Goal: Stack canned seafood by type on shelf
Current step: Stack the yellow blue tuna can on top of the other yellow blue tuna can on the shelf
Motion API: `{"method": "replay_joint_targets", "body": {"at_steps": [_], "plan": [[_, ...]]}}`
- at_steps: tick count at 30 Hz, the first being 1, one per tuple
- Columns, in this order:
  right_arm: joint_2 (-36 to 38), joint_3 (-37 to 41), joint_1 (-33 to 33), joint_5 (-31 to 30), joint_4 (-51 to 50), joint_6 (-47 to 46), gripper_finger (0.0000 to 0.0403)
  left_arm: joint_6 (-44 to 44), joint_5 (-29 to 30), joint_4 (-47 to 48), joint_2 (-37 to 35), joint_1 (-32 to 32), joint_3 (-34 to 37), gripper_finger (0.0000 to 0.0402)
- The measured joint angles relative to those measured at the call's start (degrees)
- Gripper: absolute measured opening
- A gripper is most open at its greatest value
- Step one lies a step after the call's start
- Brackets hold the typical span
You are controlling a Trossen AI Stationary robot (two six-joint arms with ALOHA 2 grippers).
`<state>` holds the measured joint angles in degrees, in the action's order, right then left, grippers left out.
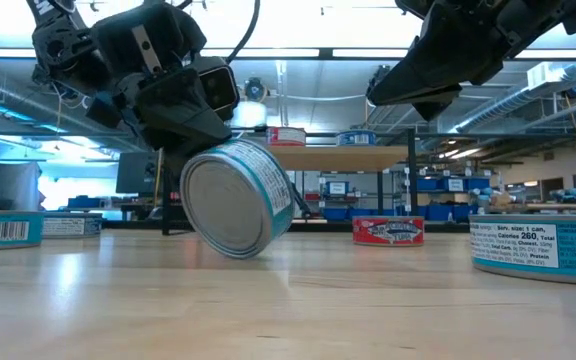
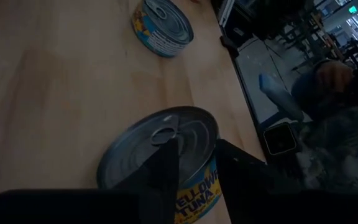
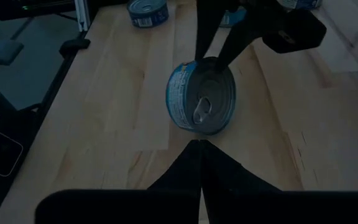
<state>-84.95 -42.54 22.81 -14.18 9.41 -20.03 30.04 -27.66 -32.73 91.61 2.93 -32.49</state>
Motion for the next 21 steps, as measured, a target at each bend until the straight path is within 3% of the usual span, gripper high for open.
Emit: {"method": "replay_joint_targets", "body": {"at_steps": [9, 21], "plan": [[0.0, 0.0, 0.0, 0.38, 0.0, 0.0, 0.0016, -3.48, 0.13, 0.67, 0.0, -0.71, 0.0, 0.0101], [0.02, 0.0, 0.0, 0.38, 0.0, -0.02, 0.0016, -4.62, 5.75, 1.19, 0.0, -0.7, -0.04, 0.0083]]}}
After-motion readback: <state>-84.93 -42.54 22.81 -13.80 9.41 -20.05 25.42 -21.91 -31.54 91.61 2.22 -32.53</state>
